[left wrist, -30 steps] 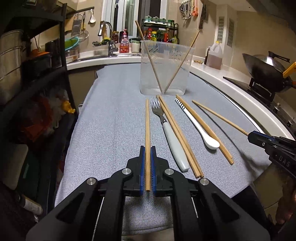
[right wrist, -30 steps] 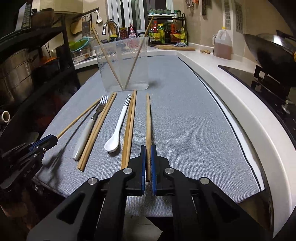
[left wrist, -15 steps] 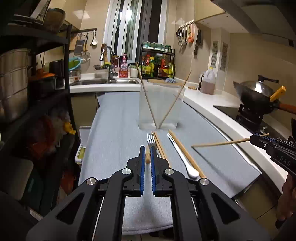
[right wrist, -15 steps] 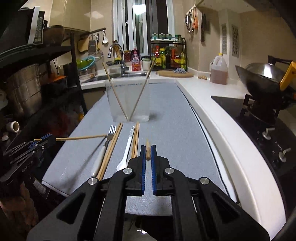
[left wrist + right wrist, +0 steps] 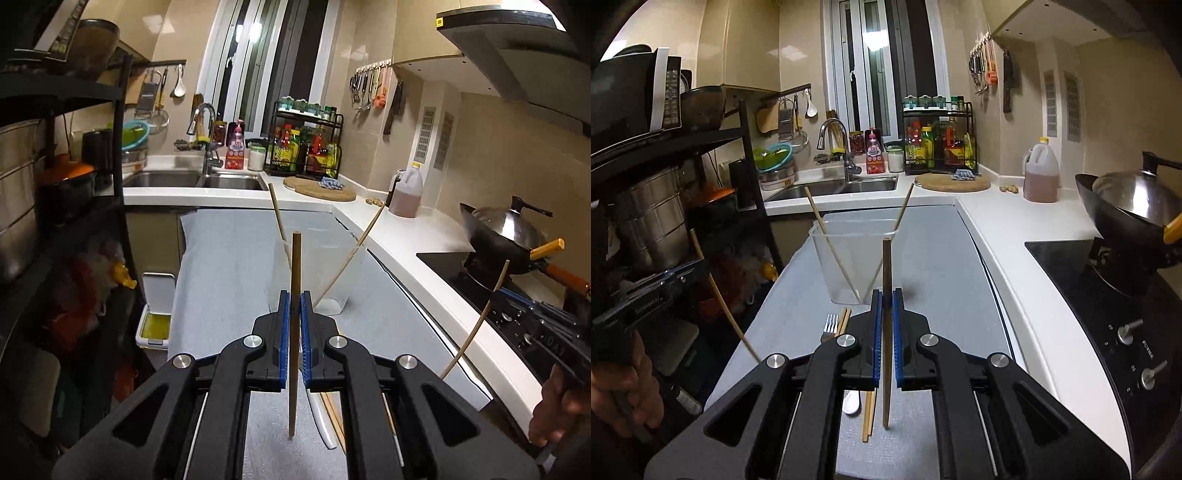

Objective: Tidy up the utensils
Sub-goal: 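Lift both chopsticks upright and carry them above the clear container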

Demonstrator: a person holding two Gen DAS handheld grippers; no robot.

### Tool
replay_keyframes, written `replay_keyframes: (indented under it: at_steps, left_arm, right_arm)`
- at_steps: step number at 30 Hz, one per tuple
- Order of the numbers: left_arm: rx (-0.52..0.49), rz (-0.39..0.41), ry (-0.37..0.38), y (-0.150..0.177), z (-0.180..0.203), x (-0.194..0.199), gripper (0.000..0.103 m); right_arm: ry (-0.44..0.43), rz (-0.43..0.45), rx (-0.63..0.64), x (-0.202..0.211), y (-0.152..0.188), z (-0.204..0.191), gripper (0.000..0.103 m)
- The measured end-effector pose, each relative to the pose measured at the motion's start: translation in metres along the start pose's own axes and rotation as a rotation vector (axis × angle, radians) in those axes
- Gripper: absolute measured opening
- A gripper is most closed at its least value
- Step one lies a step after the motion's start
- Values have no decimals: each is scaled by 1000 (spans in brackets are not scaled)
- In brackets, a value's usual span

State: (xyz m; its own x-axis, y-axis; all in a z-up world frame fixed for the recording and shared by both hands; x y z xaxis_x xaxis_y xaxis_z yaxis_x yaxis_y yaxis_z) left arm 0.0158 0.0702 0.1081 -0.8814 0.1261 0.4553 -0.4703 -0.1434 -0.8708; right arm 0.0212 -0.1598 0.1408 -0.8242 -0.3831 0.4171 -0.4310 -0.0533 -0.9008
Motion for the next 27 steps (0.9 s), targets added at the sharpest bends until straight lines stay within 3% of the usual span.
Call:
replay_keyframes:
  at_steps: [5, 14, 27]
  left_arm:
    - [17, -43, 16, -17, -5, -8, 6]
    - [18, -50, 31, -53, -10, -22, 6]
    - [-2, -35, 43, -134, -1, -57, 6]
  right_arm:
    - [-25, 6, -9, -10, -14, -2, 5]
    - [-43, 39, -6, -31, -50, -2, 5]
    - [-76, 113, 23, -63, -132, -8, 5]
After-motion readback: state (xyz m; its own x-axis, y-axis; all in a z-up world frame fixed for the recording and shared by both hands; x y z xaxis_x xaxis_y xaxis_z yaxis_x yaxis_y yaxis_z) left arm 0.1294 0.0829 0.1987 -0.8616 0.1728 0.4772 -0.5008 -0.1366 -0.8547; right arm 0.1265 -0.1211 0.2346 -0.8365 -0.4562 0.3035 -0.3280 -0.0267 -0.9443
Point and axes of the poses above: each gripper's, at about its wrist camera, not at the fingertips, and x roughly against the way its jaws point, z to its right, y to its underside, the point moved 1 cm from there along -x, roughly the way its jaws point, and after that the axes turned 1 degree about -z, right-handed, at the moved point
